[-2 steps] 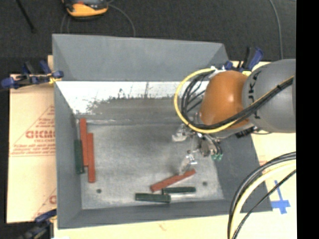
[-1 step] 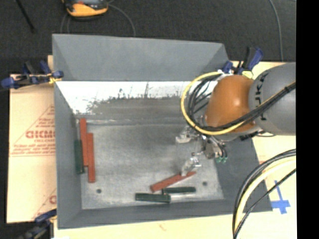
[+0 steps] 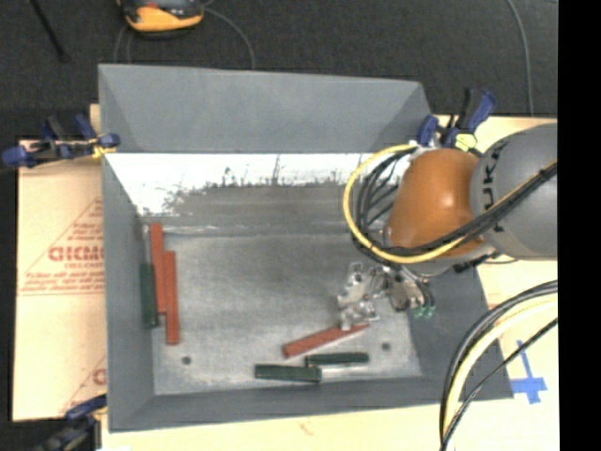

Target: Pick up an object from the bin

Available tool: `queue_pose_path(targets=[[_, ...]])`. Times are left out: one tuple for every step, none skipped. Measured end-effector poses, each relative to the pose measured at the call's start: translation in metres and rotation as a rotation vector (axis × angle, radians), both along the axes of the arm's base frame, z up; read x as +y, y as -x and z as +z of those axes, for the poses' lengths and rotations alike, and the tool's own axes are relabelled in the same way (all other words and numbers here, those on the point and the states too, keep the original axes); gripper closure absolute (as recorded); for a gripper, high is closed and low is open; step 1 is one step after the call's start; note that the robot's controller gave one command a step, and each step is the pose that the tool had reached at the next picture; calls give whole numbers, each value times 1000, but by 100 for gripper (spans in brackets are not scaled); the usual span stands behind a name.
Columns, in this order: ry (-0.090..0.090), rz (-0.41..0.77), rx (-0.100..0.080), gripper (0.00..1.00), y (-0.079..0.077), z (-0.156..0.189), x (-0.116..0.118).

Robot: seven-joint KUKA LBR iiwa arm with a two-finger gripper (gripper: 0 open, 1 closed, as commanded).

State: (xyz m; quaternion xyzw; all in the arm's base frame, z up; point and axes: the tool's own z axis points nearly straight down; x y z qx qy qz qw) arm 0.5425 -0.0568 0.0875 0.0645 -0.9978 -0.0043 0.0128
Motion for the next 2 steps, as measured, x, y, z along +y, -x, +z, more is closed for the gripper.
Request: queue_pose_path(targets=[[0, -2, -60, 0, -13, 4, 2], [0, -1, -15, 100, -3, 1, 0]])
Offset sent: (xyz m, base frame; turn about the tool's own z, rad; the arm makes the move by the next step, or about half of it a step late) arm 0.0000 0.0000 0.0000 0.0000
